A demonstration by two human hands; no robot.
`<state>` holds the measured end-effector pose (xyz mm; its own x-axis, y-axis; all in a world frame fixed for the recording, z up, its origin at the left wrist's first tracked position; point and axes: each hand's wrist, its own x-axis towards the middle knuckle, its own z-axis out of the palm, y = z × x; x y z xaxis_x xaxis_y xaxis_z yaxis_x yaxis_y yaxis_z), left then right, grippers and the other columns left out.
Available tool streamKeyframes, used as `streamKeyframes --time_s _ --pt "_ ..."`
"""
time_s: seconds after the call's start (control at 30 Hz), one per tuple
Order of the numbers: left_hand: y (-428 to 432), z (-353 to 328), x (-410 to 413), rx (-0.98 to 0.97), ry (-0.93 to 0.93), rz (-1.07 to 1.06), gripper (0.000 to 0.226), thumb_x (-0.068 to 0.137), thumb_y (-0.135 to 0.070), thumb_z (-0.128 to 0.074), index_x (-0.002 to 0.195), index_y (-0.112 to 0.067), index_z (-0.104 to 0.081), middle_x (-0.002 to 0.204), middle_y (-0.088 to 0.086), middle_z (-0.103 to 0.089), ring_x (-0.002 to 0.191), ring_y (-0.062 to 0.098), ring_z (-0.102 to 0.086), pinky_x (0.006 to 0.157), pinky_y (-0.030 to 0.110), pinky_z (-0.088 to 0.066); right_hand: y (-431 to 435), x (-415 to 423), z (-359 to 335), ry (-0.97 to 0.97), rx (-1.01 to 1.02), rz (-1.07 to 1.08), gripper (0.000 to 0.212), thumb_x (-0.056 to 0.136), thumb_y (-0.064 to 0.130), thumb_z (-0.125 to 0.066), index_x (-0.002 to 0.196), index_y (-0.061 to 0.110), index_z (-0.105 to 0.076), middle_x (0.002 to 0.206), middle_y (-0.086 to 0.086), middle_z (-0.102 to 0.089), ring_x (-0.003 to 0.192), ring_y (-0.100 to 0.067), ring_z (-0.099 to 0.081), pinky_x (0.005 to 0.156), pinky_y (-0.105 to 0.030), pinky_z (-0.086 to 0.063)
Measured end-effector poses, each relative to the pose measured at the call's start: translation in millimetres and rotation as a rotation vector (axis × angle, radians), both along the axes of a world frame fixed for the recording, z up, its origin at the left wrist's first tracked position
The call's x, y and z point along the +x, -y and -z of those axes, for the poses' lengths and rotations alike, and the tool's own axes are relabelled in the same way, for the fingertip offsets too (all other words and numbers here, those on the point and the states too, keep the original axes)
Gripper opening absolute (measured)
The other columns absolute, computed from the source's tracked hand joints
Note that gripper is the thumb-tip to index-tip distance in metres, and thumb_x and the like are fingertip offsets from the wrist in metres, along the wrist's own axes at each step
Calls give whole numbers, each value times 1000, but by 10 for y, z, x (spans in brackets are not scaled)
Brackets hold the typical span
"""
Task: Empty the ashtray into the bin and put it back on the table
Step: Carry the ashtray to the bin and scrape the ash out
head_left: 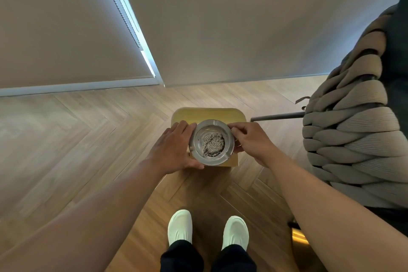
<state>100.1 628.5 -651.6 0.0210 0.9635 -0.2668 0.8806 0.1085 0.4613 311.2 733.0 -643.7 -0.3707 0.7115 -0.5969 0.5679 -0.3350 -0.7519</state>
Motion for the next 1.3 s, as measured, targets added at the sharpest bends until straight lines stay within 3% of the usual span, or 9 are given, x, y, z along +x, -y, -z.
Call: streamKeyframes --time_s 0.2,0.37,0.47,0.6,0.67,0.83,0.93,1.1,1.3 --pt "-182 351 -35 32 1 50 111 46 -72 -79 136 -22 -36 116 -7 -44 104 11 -42 94 30 -40 -196 55 388 -22 -48 109 13 95 5 -62 104 2 -71 88 -13 -74 73 -24 -74 62 -36 -62" --pt "-307 519 -48 43 -12 74 121 46 -76 -75 143 -20 -28 133 -4 -39 120 16 -38 103 36 -40 -339 111 451 -33 -94 72 13 92 3 -65 104 -1 -68 89 -16 -73 67 -22 -74 54 -28 -58" --pt "-359 619 -147 18 -77 82 136 45 -87 -65 151 -20 -12 156 2 -19 143 21 -17 116 38 -25 -415 139 489 -14 -76 102 13 93 3 -65 105 0 -68 91 -18 -73 68 -22 -73 54 -29 -58" --pt "-366 779 -278 8 -196 64 140 49 -97 -46 152 -17 6 162 6 12 146 17 17 119 36 2 -441 168 593 3 -39 187 7 92 4 -65 98 7 -68 92 -18 -72 71 -26 -73 55 -33 -60" --pt "-366 859 -279 9 -249 77 140 51 -99 -39 151 -15 11 160 8 20 145 18 23 119 38 5 -434 184 662 13 -11 210 7 92 4 -66 93 11 -68 90 -15 -73 70 -25 -74 55 -33 -60" --pt "-377 999 -213 18 -305 113 142 53 -101 -29 151 -8 13 160 13 19 146 22 22 120 44 0 -375 173 780 11 55 256 11 92 3 -66 103 1 -67 87 -15 -72 65 -24 -74 58 -35 -61" --pt "-384 1056 -195 18 -312 123 141 54 -101 -29 151 -7 13 160 15 18 146 24 20 120 44 -2 -330 145 804 22 163 233 9 89 5 -70 98 4 -71 86 -12 -72 63 -22 -74 61 -36 -63" --pt "-387 1103 -222 18 -319 132 141 56 -101 -29 150 -5 12 160 15 16 146 24 19 120 46 -3 -135 104 815 109 552 -26 7 87 11 -73 90 9 -78 78 3 -74 69 -5 -68 65 -12 -53" --pt "-395 1133 -236 22 -310 140 141 55 -101 -29 150 -5 13 160 15 18 146 24 20 120 46 -3 51 46 850 204 1061 -381 2 83 0 -74 80 0 -72 69 -11 -67 59 -26 -61 53 -39 -54"
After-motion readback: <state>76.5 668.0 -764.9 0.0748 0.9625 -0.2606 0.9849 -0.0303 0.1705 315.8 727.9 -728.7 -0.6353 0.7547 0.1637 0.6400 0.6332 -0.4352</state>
